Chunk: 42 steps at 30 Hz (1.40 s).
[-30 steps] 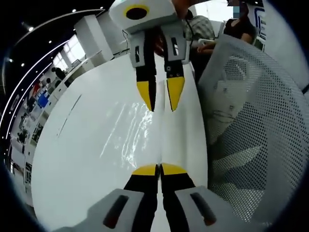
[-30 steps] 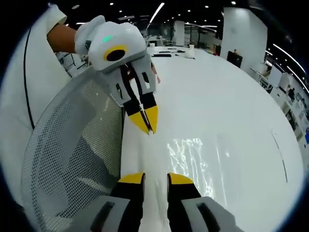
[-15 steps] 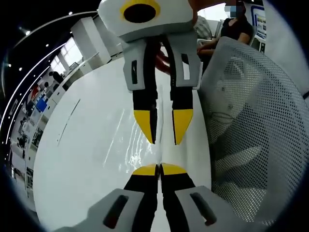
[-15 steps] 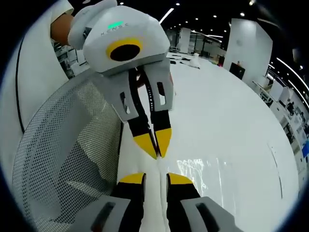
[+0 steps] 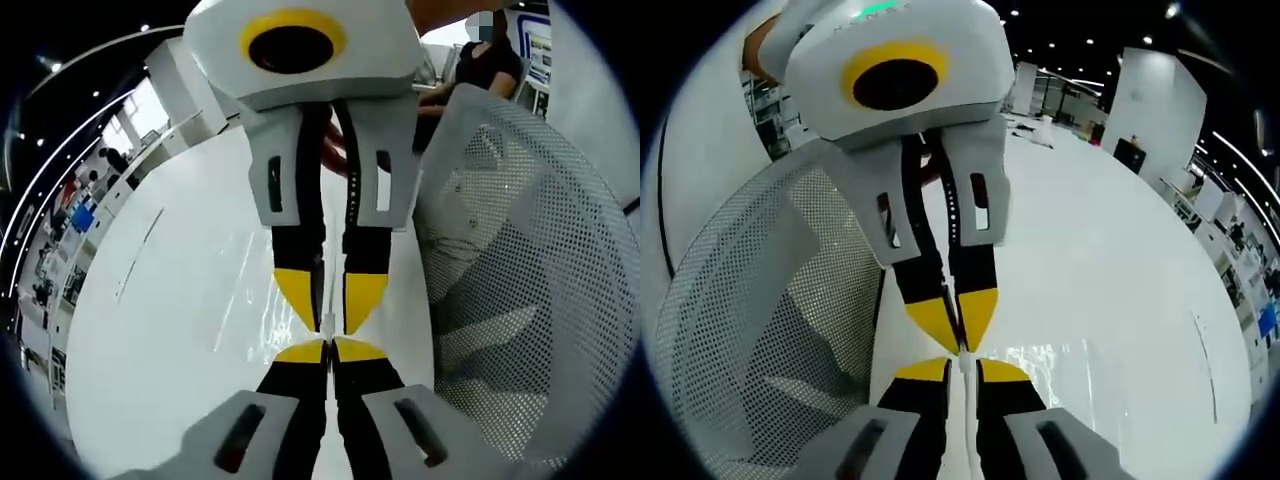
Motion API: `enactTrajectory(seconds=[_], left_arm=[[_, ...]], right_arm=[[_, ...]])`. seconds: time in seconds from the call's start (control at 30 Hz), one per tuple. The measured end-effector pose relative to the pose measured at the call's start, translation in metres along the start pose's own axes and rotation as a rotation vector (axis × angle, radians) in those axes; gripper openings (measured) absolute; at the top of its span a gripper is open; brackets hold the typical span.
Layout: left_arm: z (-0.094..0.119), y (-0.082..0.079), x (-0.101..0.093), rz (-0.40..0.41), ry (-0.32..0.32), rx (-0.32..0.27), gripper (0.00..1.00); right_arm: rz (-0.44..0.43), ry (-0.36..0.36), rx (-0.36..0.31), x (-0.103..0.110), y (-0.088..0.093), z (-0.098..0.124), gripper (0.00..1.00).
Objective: Open the resealable bag by pulling the two sides of the seal apart until the entire bag opening is separated and visibly accessible.
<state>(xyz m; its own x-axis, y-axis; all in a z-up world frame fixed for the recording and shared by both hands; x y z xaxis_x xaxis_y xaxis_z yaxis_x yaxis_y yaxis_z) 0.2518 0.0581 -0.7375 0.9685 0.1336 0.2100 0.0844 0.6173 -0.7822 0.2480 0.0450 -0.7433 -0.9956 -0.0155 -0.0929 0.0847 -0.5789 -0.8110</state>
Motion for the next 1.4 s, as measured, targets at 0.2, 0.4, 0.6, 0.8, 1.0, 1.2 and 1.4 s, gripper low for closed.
enactTrajectory(seconds=[0.2,0.4,0.6,0.8,1.0,1.2,1.4], left_arm=[[-0.002,0.000,-0.003,0.024,0.019,-0.007,0.00],[-0.005,0.002,-0.007,0.060,0.042,-0.004,0.00],[-0.007,0.002,-0.004,0.076,0.033,-0.006,0.00],[-0.007,0.003,-0.001,0.072,0.031,-0.001,0.00],[-0.003,0.012,-0.002,0.062,0.042,0.019,0.00],[-0.004,0.012,-0.003,0.035,0.041,0.035,0.00],[-0.007,0.009,-0.001,0.050,0.027,0.017,0.08]], right_arm=[[-0.010,-0.008,0.009,0.003,0.003,-0.001,0.01],[-0.031,-0.013,0.026,0.006,0.007,-0.002,0.00],[-0.076,-0.001,0.032,0.004,0.009,0.000,0.00],[-0.084,0.010,0.045,0.000,0.013,0.004,0.00],[-0.087,0.009,0.076,0.001,0.022,0.010,0.00],[-0.084,0.002,0.083,0.003,0.020,0.010,0.00],[-0.082,0.000,0.075,0.003,0.018,0.009,0.00]])
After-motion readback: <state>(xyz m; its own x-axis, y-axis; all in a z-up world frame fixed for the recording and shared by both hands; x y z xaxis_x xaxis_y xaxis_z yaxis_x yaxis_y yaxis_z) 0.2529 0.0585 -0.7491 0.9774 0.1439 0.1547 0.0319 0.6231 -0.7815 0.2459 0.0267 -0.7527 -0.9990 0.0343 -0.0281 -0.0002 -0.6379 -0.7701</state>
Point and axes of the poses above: the point that each gripper's makers call its tool centre point, and the gripper's own axes: z roughly backward along the fingers, x roughly to its left, y roughly out of its underside, the point moved 2 cm from there along z, roughly backward along the fingers, and after that the axes turned 14 degrees about -x, right-handed, at the moved point
